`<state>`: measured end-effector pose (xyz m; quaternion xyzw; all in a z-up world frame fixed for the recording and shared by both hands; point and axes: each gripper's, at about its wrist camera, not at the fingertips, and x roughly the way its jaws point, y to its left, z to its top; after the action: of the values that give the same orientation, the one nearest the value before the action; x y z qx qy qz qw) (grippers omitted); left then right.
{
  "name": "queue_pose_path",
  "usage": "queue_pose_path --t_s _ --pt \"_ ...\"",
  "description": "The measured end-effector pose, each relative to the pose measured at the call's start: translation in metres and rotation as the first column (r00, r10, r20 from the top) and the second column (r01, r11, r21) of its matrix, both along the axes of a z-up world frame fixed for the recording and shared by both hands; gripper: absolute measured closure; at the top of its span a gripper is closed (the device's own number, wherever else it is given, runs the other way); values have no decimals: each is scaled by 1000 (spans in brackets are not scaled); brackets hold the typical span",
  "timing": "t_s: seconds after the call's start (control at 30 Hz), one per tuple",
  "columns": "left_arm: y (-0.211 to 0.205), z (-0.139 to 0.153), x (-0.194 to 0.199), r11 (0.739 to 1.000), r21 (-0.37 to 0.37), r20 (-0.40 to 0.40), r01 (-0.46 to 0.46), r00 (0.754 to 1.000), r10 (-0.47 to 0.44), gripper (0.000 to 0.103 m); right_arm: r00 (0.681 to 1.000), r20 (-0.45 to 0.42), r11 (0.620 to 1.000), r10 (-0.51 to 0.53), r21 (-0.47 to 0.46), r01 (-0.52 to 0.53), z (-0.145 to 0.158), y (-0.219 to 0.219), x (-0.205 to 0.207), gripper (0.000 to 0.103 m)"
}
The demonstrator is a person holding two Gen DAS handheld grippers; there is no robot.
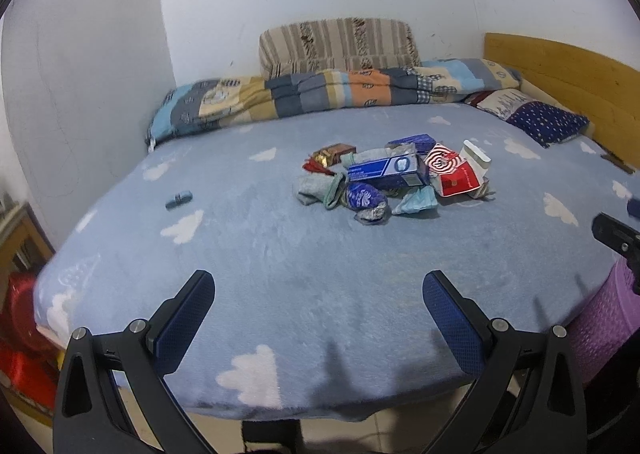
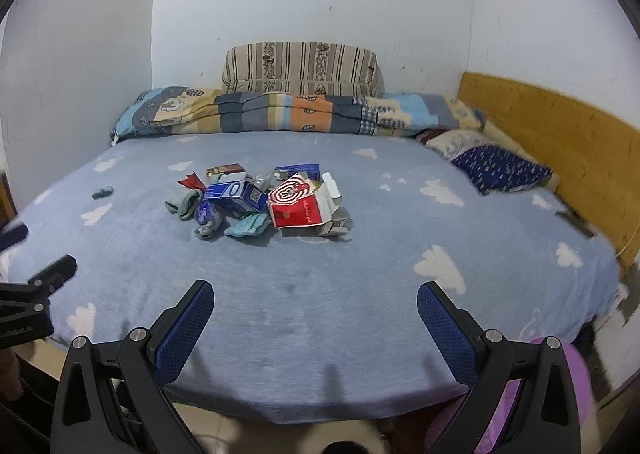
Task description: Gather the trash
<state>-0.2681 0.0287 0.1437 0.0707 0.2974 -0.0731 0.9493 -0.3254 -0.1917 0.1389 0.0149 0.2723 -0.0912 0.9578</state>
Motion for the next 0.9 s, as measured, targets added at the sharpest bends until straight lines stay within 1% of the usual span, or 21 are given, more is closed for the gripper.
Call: queue_pose_path --t_s 0.13,0.27,0.37,0.4,0.47,0.5,0.53,0.57,0.6,0.63,0.7,0.73,0.77,0.8,0.83,0.87,0.9 --pt "11 -1 19 999 -44 -65 -29 998 26 0 1000 -25 994 17 113 -14 -1 -13 8 1" --pt "15 0 41 997 -69 -117 -42 993 34 0 997 -41 974 63 220 -52 1 -20 20 2" --pt "14 2 64 995 -87 -149 -53 988 40 0 994 -56 951 97 299 -76 3 -27 36 6" --pt "15 2 74 993 -103 -169 -60 985 42 0 993 -60 945 103 318 -79 5 -28 42 9" --pt "15 2 92 989 -128 -196 -71 980 45 0 990 -67 924 121 371 -88 7 -34 59 12" --pt "15 2 102 987 -137 -211 -82 976 52 0 990 -75 912 122 403 -82 7 -38 68 15" --pt "14 1 116 984 -153 -231 -95 971 58 2 989 -81 895 121 439 -74 7 -44 77 19" --pt "14 0 124 981 -165 -243 -104 968 62 9 989 -86 878 118 475 -63 6 -50 89 20" --pt "13 -1 135 977 -181 -260 -115 964 65 12 990 -90 865 110 499 -51 4 -55 97 21" --pt "13 -3 147 973 -195 -275 -123 959 66 16 991 -95 853 93 521 -30 3 -63 109 23" --pt "12 -9 167 965 -219 -296 -142 953 73 19 993 -92 834 71 552 -8 -2 -76 131 26" --pt "12 -13 176 962 -228 -303 -149 950 76 22 993 -99 827 62 562 4 -6 -82 142 26" --pt "12 -18 183 961 -232 -309 -151 948 74 27 993 -112 821 46 570 26 -11 -88 154 26" --pt "12 -23 190 961 -233 -318 -151 945 72 30 992 -123 815 33 578 44 -17 -95 167 27" --pt "12 -29 197 961 -228 -335 -154 939 71 35 991 -131 816 34 576 49 -20 -100 177 29" --pt "12 -35 204 959 -231 -359 -161 931 70 38 988 -150 825 28 562 62 -26 -105 193 32" --pt "14 -38 209 954 -249 -376 -167 925 64 38 987 -160 828 20 555 74 -29 -108 202 34"
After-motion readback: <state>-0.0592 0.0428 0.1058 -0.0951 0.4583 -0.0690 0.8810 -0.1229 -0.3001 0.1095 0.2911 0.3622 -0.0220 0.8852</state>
